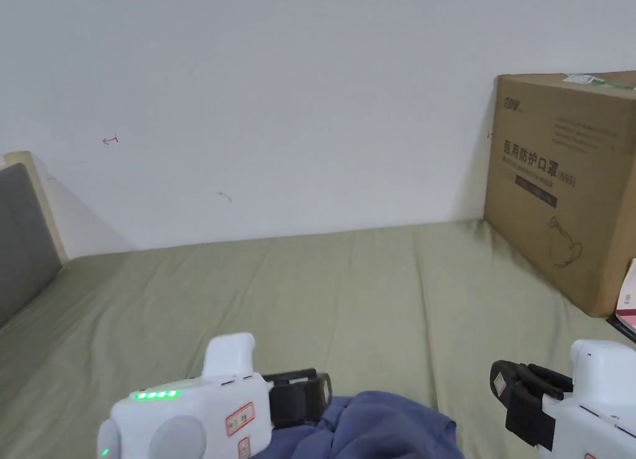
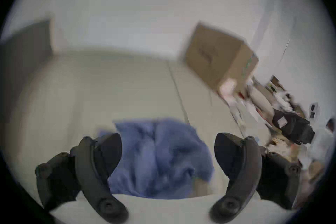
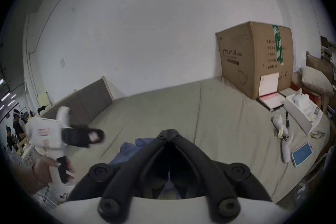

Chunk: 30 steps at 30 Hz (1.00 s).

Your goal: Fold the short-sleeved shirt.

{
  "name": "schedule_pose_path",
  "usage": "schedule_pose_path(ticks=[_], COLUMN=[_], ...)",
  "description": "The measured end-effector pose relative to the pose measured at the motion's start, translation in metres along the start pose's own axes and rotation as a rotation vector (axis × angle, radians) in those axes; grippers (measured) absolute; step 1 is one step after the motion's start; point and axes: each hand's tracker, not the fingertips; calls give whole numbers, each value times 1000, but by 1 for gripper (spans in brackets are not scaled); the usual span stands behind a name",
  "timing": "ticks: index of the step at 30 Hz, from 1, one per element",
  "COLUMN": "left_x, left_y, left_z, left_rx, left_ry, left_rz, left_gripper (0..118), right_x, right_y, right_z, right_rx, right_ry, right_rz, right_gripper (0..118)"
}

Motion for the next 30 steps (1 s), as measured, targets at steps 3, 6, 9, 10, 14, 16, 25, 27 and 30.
schedule_pose_path(ticks=[3,6,9,10,14,16,25,27,30], left_x=[9,14,17,17,10,8,-28,-55,-101], left_y=[-6,-24,-37,-40,-54,-58,14,39,52], left_z=[54,77,83,83,84,86,67,25,-55], left_rx=[294,434,459,439,386,383,214,-10,-391], left_ry=[136,212,280,313,262,282,268,227,108], left_rz=[-72,-158,-165,-163,-82,-79,-38,-10,101], left_gripper=[107,100,15,0,0,0,0,0,0], right_x=[-9,-19,-28,-30,-39,-41,-49,-47,-40], right_y=[1,-2,-3,-3,-2,-2,6,8,5], right_z=[5,6,8,8,16,23,22,15,-1], right_rx=[99,189,239,251,261,262,233,210,157], right_ry=[-2,-29,-48,-53,-50,-44,0,6,17], right_rz=[24,65,81,88,106,104,123,109,65], right_gripper=[0,0,0,0,0,0,0,0,0])
